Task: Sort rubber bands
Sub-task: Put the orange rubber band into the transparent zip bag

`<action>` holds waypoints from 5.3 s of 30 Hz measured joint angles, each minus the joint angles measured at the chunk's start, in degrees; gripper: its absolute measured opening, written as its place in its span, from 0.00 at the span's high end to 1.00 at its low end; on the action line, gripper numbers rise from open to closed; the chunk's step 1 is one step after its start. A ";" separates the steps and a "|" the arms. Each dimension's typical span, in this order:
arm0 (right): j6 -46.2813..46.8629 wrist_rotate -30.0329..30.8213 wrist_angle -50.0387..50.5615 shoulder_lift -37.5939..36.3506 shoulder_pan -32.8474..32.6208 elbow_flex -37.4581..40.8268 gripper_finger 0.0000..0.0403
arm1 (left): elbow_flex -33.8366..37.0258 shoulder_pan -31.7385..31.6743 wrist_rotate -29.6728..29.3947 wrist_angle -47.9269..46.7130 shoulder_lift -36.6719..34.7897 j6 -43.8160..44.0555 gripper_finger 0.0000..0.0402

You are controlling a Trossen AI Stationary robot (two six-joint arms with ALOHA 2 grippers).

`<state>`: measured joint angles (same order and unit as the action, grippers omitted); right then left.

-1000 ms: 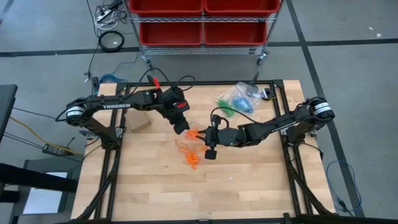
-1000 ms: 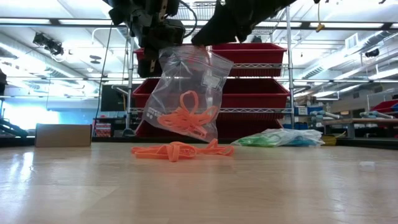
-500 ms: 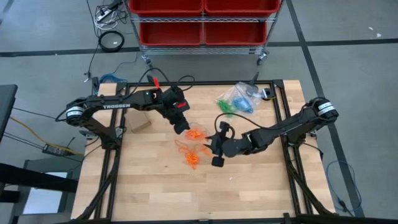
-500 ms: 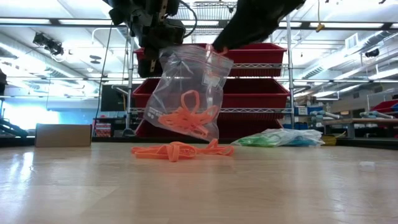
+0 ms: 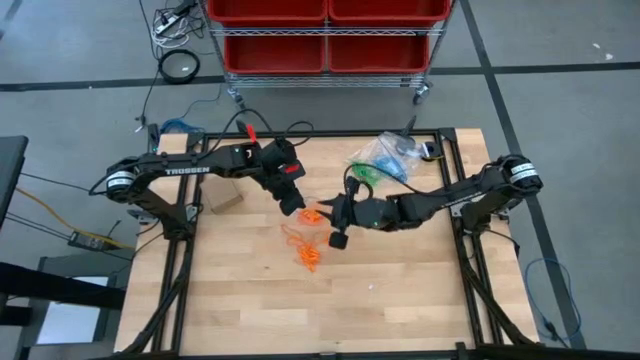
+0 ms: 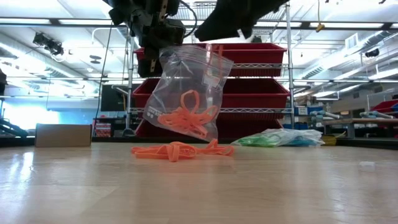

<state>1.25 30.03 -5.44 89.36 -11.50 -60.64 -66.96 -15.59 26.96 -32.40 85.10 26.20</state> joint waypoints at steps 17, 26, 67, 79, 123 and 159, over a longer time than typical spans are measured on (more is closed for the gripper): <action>5.00 0.30 16.12 -5.52 -6.20 0.00 0.79 | 0.00 0.00 0.16 -0.29 -0.02 -0.26 0.96; 15.21 -0.11 9.58 4.00 -12.24 9.25 0.80 | 0.00 0.02 0.11 -0.32 -0.02 -0.29 0.96; 6.66 6.09 -11.27 4.24 -13.91 10.10 1.00 | 0.00 0.57 0.07 -0.07 -0.02 0.04 0.96; -5.76 6.39 -22.52 -1.30 -10.31 10.08 1.00 | 0.00 0.63 -0.05 0.08 -0.02 -0.05 0.96; 8.47 13.00 0.74 -1.57 -15.28 9.90 0.66 | 0.00 0.72 0.03 0.80 -0.02 0.02 0.96; 20.40 -6.24 -15.25 24.45 -6.31 11.10 1.00 | 0.00 1.11 -0.37 0.53 -0.02 0.11 0.96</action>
<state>21.66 23.79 -20.68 113.82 -17.81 -49.54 -66.96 -14.48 26.59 -31.87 85.08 26.30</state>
